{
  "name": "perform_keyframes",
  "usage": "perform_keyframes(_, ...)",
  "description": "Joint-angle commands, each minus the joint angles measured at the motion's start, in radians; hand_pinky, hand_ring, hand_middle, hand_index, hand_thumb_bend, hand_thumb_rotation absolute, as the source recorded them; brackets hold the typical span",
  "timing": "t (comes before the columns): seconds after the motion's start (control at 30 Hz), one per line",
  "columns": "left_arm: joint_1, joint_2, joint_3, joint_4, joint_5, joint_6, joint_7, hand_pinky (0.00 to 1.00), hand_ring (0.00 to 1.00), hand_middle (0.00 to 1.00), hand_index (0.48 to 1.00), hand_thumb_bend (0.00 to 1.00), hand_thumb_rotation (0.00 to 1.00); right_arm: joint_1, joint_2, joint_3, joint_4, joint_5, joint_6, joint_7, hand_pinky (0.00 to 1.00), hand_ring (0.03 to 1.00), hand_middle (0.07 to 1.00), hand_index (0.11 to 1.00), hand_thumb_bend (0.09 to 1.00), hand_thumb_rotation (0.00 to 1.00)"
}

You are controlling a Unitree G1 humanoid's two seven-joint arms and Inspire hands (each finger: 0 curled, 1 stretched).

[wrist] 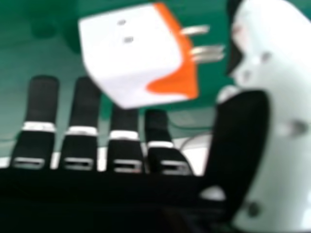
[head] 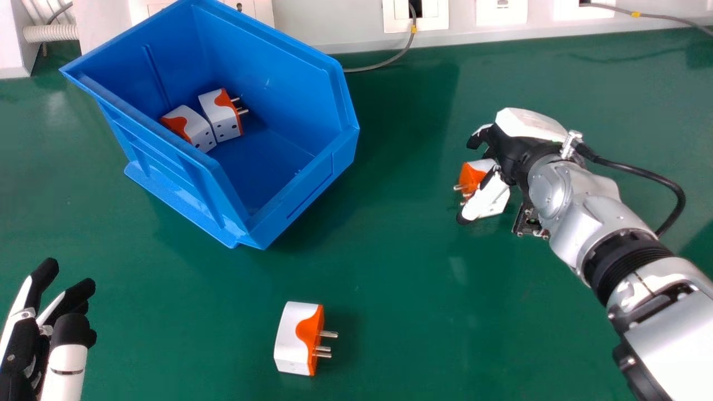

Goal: Pick all objects and put in blue box

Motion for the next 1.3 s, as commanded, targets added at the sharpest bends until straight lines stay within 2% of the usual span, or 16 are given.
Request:
perform_keyframes(0.0,0.022,0.001,0.007,-0.026,-0.012,-0.021,-0.002,0.82,0.89,0.87,0.938,0.59,0.95,-0.002,-0.004,-0.003,-0.019,-0.004,0.005,-0.038,0.44,0.526,0.624,0.829,0.603,0.09)
perform_keyframes(0.13,0.028,0.003,0.01,-0.032,-0.017,-0.019,-0.003,0.82,0.89,0.87,0.939,0.59,0.95,0.01,-0.005,0.011,-0.016,-0.022,-0.017,-0.11,0.42,0.509,0.606,0.826,0.582,0.07)
perform_keyframes(0.17,0.031,0.002,0.009,-0.034,-0.016,-0.019,-0.003,0.82,0.89,0.87,0.938,0.59,0.95,0.013,-0.007,0.016,-0.015,-0.027,-0.024,-0.129,0.41,0.501,0.596,0.791,0.564,0.06)
perform_keyframes(0.27,0.04,0.0,0.006,-0.048,-0.012,-0.015,-0.003,0.82,0.89,0.87,0.938,0.59,0.95,0.023,-0.009,0.029,-0.013,-0.039,-0.04,-0.18,0.41,0.501,0.596,0.791,0.564,0.06)
perform_keyframes(0.3,0.042,0.0,0.006,-0.051,-0.012,-0.013,-0.003,0.82,0.89,0.87,0.938,0.59,0.95,0.025,-0.008,0.03,-0.01,-0.042,-0.042,-0.194,0.41,0.482,0.56,0.731,0.551,0.05)
perform_keyframes(0.33,0.044,0.001,0.006,-0.054,-0.013,-0.011,-0.004,0.82,0.89,0.87,0.938,0.59,0.95,0.026,-0.007,0.03,-0.007,-0.044,-0.042,-0.204,0.41,0.482,0.56,0.731,0.551,0.05)
perform_keyframes(0.37,0.045,0.001,0.005,-0.056,-0.014,-0.01,-0.005,0.82,0.89,0.87,0.938,0.59,0.95,0.026,-0.005,0.03,-0.005,-0.047,-0.041,-0.212,0.41,0.472,0.552,0.674,0.541,0.04)
perform_keyframes(0.47,0.051,0.001,0.003,-0.062,-0.015,-0.008,-0.007,0.82,0.89,0.87,0.938,0.59,0.95,0.025,-0.002,0.03,-0.002,-0.049,-0.033,-0.219,0.41,0.472,0.552,0.674,0.541,0.04)
perform_keyframes(0.5,0.053,0.0,0.003,-0.063,-0.014,-0.008,-0.007,0.82,0.89,0.87,0.938,0.59,0.95,0.026,-0.002,0.029,-0.004,-0.048,-0.03,-0.22,0.41,0.465,0.546,0.628,0.533,0.03)
perform_keyframes(0.57,0.055,0.0,0.004,-0.065,-0.012,-0.009,-0.006,0.82,0.89,0.87,0.938,0.59,0.95,0.026,0.0,0.03,-0.007,-0.049,-0.024,-0.221,0.41,0.465,0.546,0.628,0.533,0.03)
perform_keyframes(0.6,0.058,-0.001,0.003,-0.068,-0.011,-0.01,-0.005,0.82,0.89,0.87,0.938,0.59,0.95,0.027,0.0,0.03,-0.008,-0.05,-0.022,-0.221,0.41,0.46,0.54,0.593,0.527,0.02)
perform_keyframes(0.73,0.066,0.003,0.0,-0.074,-0.032,-0.007,-0.016,0.82,0.89,0.87,0.938,0.59,0.95,0.023,0.004,0.03,-0.006,-0.049,-0.007,-0.21,0.41,0.456,0.53,0.541,0.518,0.01)
perform_keyframes(0.83,0.066,0.004,0.0,-0.074,-0.046,-0.005,-0.024,0.82,0.89,0.87,0.939,0.58,0.95,0.023,0.005,0.024,-0.01,-0.043,0.001,-0.206,0.41,0.454,0.525,0.523,0.515,0.01)
perform_keyframes(1.07,0.063,0.004,-0.002,-0.077,-0.054,0.0,-0.029,0.82,0.89,0.87,0.94,0.55,0.93,0.026,0.003,0.004,-0.019,-0.023,-0.003,-0.205,0.41,0.448,0.521,0.499,0.511,0.01)
perform_keyframes(1.13,0.059,0.004,-0.003,-0.078,-0.054,0.006,-0.029,0.81,0.88,0.87,0.94,0.53,0.92,0.024,0.004,-0.004,-0.019,-0.018,0.0,-0.207,0.41,0.448,0.517,0.477,0.508,0.0)
perform_keyframes(1.27,0.049,0.005,-0.004,-0.08,-0.044,0.012,-0.026,0.81,0.88,0.87,0.941,0.52,0.92,0.023,0.004,-0.01,-0.017,-0.015,-0.002,-0.224,0.41,0.45,0.515,0.467,0.507,0.0)
